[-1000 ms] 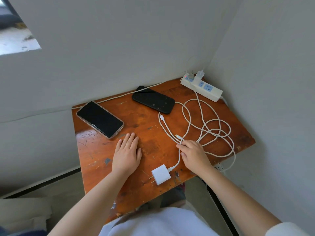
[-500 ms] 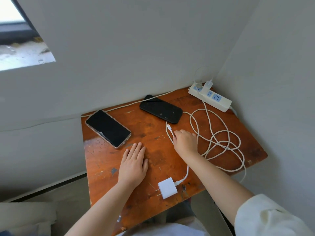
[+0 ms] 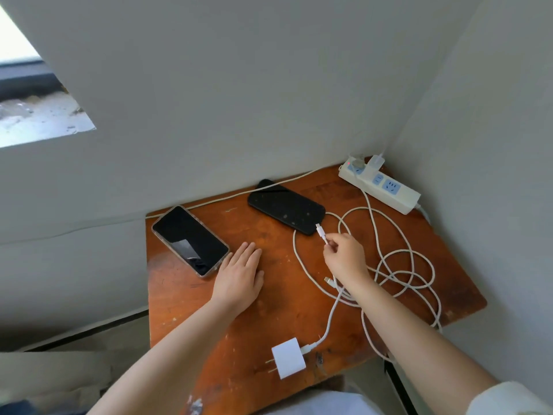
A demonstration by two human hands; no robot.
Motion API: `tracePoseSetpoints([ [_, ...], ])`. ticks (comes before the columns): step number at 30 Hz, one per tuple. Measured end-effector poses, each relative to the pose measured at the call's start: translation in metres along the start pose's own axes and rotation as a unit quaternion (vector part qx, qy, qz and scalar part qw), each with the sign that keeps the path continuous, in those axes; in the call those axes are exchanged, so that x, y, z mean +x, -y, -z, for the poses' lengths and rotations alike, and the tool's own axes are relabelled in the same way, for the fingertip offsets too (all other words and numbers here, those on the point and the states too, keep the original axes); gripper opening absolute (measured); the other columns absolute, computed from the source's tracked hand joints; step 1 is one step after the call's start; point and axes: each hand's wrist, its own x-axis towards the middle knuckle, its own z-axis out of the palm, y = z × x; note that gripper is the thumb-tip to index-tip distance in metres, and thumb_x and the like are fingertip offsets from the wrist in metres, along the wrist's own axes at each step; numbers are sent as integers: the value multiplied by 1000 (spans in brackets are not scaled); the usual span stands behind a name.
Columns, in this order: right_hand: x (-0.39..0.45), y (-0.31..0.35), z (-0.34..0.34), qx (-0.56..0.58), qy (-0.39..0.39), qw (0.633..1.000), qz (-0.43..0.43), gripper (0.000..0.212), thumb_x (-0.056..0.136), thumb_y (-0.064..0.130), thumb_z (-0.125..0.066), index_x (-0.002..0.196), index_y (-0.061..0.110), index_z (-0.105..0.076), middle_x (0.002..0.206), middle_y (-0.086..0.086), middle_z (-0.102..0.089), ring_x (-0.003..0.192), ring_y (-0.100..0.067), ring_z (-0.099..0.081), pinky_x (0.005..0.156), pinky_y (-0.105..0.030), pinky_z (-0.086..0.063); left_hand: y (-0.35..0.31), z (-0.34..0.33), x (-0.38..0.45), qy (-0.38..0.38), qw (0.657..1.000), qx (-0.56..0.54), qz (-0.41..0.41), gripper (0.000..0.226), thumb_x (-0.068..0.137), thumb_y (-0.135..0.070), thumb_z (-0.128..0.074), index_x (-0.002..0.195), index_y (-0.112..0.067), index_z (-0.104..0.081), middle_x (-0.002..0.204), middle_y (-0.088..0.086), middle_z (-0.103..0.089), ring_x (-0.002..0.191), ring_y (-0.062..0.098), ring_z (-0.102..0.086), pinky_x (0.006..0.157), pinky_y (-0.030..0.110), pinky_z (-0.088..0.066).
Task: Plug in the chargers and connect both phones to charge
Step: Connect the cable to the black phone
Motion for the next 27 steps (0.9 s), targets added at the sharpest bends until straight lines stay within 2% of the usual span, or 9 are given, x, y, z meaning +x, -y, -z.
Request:
tracePoseSetpoints([
  [2,10,-5,10,33,-4,999,-16,24,93,11,-52,115,6,-59,110,-11,-63,81,-11,-53,51,-7,-36,-10,9,19,-7,1000,3,-8,51,94,-34,-35,141,-21,-17,153,1,-15,141,17,-6,113,34,-5],
  [5,26,-10,25,50,-4,998,-29,23,92,14,-54,111,4,-62,106,-14,-67,86,-19,-61,62,-16,-44,-29,24,56,26,999,22,-37,61,90,-32,-46,141,-21,-15,154,1,-14,141,18,-7,114,35,-9],
  [9,44,-21,35,-74,-8,996,39,23,92,17,-55,111,9,-63,110,-9,-66,95,-18,-61,74,-20,-42,-55,43,112,86,988,90,-93,78,82,-31,-61,141,-18,-12,154,4,-13,141,20,-8,114,37,-12],
  [15,64,-38,31,-177,-4,971,159,24,94,23,-48,112,18,-62,108,0,-65,94,-14,-57,87,-27,-30,-81,48,167,225,923,260,-172,104,71,-38,-71,142,-12,0,154,9,-3,141,26,-1,114,42,-6],
  [17,67,-43,29,-186,-1,965,183,23,94,23,-49,110,18,-64,105,0,-66,94,-14,-57,86,-28,-29,-83,47,174,248,908,280,-189,108,67,-40,-74,142,-10,-1,154,11,-7,141,27,-6,114,42,-7],
  [21,67,-44,29,-180,-2,964,194,14,86,14,-62,96,11,-71,90,-6,-71,84,-21,-61,82,-35,-35,-79,47,177,220,915,250,-230,102,65,-43,-74,140,-8,-14,148,16,-24,135,30,-23,112,38,-17],
  [23,66,-43,30,-167,-25,964,206,10,69,6,-78,77,10,-75,71,-7,-71,68,-23,-65,71,-40,-44,-75,45,175,223,923,220,-222,99,66,-41,-74,140,-10,-15,148,14,-24,135,29,-21,112,36,-18],
  [25,63,-41,30,-164,-64,956,233,21,49,4,-89,61,13,-74,54,-2,-67,51,-20,-63,60,-36,-49,-70,44,173,221,932,195,-212,100,66,-41,-74,141,-12,-14,150,13,-21,137,27,-18,112,34,-16],
  [27,60,-39,28,-162,-77,952,248,24,44,4,-90,58,14,-73,50,0,-65,48,-19,-61,59,-35,-49,-65,44,169,214,939,177,-205,102,65,-41,-74,141,-13,-11,151,12,-19,138,26,-15,112,33,-14],
])
